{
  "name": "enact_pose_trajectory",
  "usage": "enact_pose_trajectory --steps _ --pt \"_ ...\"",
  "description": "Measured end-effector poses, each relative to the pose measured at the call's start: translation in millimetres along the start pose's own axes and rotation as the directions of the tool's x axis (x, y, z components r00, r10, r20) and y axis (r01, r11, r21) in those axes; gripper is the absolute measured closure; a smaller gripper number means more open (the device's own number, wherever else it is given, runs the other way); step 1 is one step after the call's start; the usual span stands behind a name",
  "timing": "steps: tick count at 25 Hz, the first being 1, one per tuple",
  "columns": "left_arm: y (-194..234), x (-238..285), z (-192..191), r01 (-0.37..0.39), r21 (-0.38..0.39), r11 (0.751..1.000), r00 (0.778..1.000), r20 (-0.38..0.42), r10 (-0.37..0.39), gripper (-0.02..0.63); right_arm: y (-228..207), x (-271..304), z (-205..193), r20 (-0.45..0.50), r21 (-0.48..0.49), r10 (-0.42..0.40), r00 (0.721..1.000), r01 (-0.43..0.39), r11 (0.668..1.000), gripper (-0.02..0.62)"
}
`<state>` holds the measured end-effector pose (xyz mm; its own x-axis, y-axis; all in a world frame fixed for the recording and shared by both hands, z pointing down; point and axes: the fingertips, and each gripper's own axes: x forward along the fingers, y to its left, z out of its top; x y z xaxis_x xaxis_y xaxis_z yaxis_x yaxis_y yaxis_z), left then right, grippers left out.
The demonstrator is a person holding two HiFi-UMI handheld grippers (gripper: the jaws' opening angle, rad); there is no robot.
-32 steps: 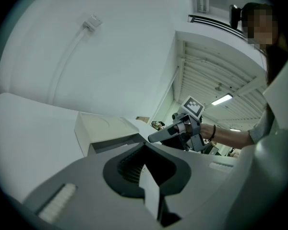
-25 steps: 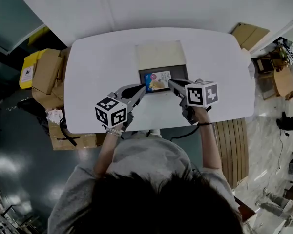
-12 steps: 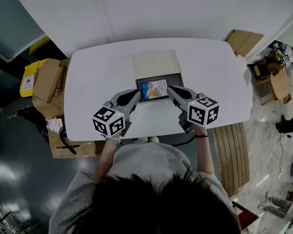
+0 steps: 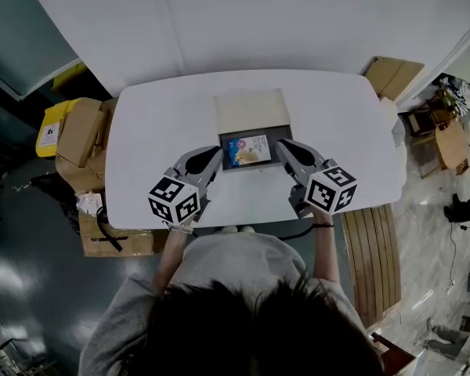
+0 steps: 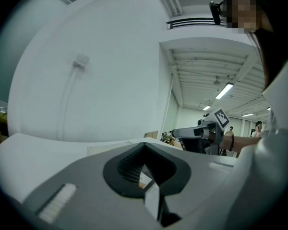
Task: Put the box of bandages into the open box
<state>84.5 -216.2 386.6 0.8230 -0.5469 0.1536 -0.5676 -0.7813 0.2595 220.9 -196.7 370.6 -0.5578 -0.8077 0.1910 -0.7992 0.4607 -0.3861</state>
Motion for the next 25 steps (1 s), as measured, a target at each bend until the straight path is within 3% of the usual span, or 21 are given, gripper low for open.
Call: enact_pose_trajectory --steps 25 --pt "9.4 7.5 10.4 -0.016 0.040 0.999 1.000 0.021 0.015 0.611 -13.6 0.8 14.3 0.085 -0.061 -0.016 0.996 0.022 0.998 0.581"
